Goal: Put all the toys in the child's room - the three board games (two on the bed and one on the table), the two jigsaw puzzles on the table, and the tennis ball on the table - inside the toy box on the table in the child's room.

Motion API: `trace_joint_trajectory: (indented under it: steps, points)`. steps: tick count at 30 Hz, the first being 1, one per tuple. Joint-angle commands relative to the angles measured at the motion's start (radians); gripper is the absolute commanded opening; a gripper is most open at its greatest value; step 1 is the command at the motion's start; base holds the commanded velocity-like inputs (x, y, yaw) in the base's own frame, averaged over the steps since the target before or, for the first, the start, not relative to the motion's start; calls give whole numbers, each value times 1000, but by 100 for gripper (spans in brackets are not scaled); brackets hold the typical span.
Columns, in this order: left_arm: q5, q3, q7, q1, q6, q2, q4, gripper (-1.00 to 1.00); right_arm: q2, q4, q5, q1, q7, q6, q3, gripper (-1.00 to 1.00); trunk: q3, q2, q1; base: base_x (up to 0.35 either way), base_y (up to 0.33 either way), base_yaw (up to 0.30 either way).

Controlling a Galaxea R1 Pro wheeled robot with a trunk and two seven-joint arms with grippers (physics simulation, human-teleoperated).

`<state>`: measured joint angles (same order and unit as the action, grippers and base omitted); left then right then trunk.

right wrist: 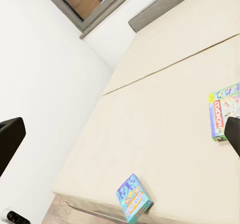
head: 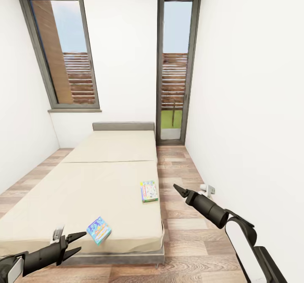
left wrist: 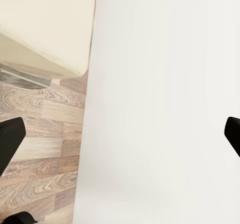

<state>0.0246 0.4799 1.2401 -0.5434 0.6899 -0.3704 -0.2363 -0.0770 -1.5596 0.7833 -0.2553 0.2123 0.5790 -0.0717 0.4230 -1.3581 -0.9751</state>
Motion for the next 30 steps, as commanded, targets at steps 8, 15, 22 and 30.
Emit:
trace_joint_trajectory:
  steps: [8, 15, 22, 30]
  points:
    - [3, 0, 3, -1, 14, -20, 0, 100, -1, 0, 3, -1, 1, 5, 5, 100, 26, -57, -31, 0, 0, 0]
    - [3, 0, 2, 0, 14, -24, 0, 100, 0, 0, 2, -1, 1, 5, 6, 100, 48, -106, -58, 0, 0, 0]
    - [3, 1, -1, 0, 14, -24, 0, 100, 0, 0, 2, -1, 1, 5, 7, 100, 70, -155, -84, 0, 0, 0]
    - [3, 2, -2, -1, 12, -24, -3, 100, 0, 1, 2, -1, 1, 5, 8, 100, 95, -211, -115, 0, 0, 0]
